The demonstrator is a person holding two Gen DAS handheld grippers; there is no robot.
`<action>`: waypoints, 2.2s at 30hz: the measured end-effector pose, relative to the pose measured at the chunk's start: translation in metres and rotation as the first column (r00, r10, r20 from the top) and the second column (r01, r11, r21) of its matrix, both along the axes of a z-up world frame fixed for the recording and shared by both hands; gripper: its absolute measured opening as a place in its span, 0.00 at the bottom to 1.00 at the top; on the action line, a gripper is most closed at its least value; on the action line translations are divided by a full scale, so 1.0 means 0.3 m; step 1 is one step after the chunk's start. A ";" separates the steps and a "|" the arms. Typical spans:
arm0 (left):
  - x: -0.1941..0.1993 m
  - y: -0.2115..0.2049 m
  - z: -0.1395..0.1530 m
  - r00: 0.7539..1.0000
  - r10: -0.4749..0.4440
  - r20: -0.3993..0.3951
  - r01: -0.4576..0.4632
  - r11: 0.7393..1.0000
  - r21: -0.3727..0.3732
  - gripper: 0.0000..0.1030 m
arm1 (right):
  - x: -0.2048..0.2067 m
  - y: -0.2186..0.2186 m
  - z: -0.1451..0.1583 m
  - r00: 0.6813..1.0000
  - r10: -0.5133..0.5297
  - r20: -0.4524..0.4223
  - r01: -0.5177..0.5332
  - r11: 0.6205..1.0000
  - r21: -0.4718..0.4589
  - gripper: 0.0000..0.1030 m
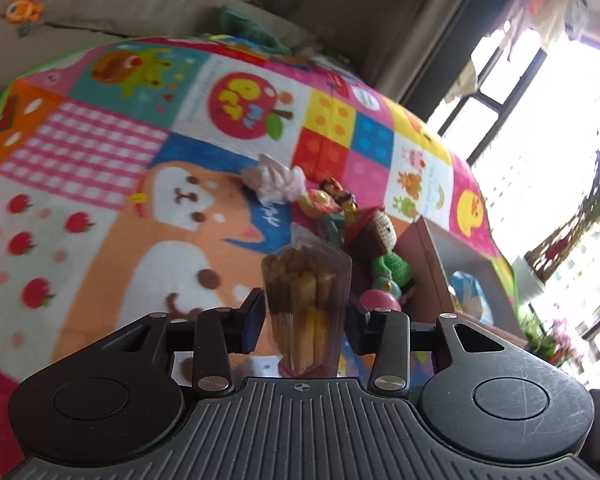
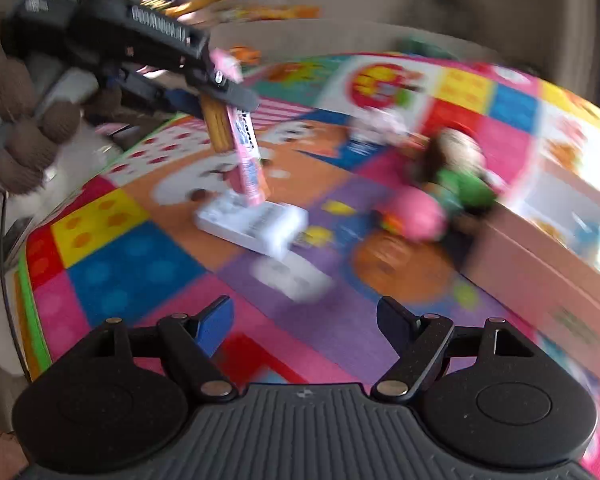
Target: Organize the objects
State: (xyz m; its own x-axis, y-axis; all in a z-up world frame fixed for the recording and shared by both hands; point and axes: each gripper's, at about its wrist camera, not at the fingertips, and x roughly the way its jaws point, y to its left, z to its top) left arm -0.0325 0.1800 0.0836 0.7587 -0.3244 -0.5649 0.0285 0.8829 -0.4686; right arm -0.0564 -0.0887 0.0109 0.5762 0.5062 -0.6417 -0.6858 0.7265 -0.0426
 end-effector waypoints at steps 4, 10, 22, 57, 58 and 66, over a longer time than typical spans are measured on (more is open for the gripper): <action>-0.066 0.081 0.040 1.000 0.022 0.012 -0.022 1.000 -0.010 0.44 | 0.066 0.159 -0.005 0.995 0.076 0.060 -0.073 0.996 -0.041 0.77; -0.107 0.109 0.050 0.999 0.002 -0.050 0.002 0.998 0.069 0.44 | 0.162 0.293 -0.024 0.980 0.194 0.052 -0.189 0.978 -0.088 0.82; -0.018 -0.140 -0.043 0.996 -0.038 -0.083 0.062 0.949 0.309 0.43 | 0.077 -0.124 -0.012 0.989 -0.131 -0.071 0.131 0.991 -0.006 0.46; -0.041 -0.305 -0.165 0.968 -0.247 -0.045 0.223 0.762 0.608 0.39 | 0.002 -0.437 -0.036 0.918 -0.381 -0.110 0.394 0.909 0.135 0.97; -0.021 -0.299 -0.165 0.966 -0.252 -0.048 0.232 0.777 0.585 0.39 | 0.002 -0.436 -0.037 0.918 -0.382 -0.110 0.394 0.909 0.134 0.97; 0.075 -0.303 -0.169 0.954 -0.284 -0.094 0.294 0.838 0.459 0.39 | 0.004 -0.436 -0.037 0.919 -0.377 -0.115 0.390 0.911 0.135 1.00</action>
